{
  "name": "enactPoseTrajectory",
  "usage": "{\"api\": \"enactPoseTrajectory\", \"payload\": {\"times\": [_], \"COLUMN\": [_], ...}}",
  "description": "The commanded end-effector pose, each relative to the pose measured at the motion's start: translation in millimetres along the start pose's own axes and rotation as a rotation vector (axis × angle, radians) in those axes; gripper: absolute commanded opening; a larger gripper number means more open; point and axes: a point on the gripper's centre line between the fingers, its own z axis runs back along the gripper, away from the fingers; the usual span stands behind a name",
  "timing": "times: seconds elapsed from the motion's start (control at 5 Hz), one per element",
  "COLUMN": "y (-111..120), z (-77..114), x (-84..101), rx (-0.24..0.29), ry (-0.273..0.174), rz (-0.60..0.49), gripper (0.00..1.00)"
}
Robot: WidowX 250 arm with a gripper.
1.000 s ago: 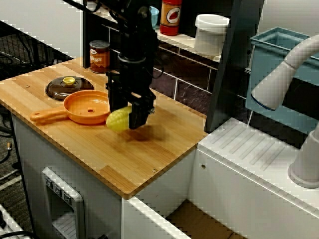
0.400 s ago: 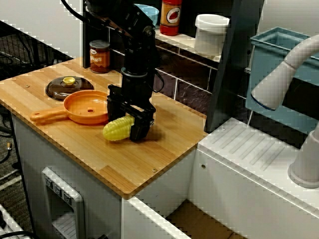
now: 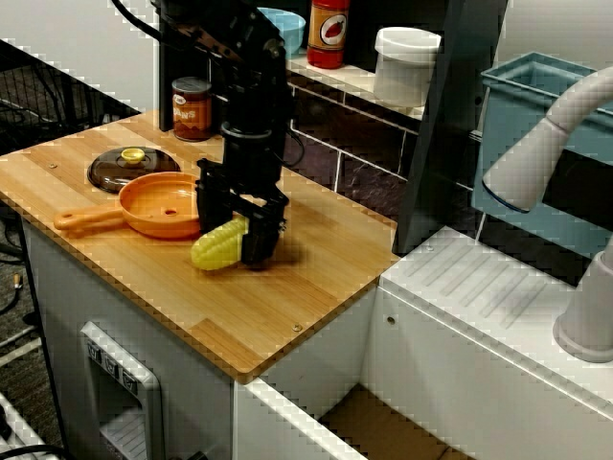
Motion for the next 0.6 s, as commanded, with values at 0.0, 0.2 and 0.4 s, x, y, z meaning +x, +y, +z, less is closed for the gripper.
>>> {"api": "enactPoseTrajectory", "payload": {"times": [0.0, 0.2, 0.4], "y": [18.5, 23.0, 31.2], "z": [42.3, 52.3, 60.3], "x": [6.6, 3.2, -0.1], "rx": [-0.048, -0.077, -0.103], "ry": [-0.078, -0.091, -0.108], "rz": [0.016, 0.023, 0.026], "gripper": [1.00, 1.00, 1.00]}}
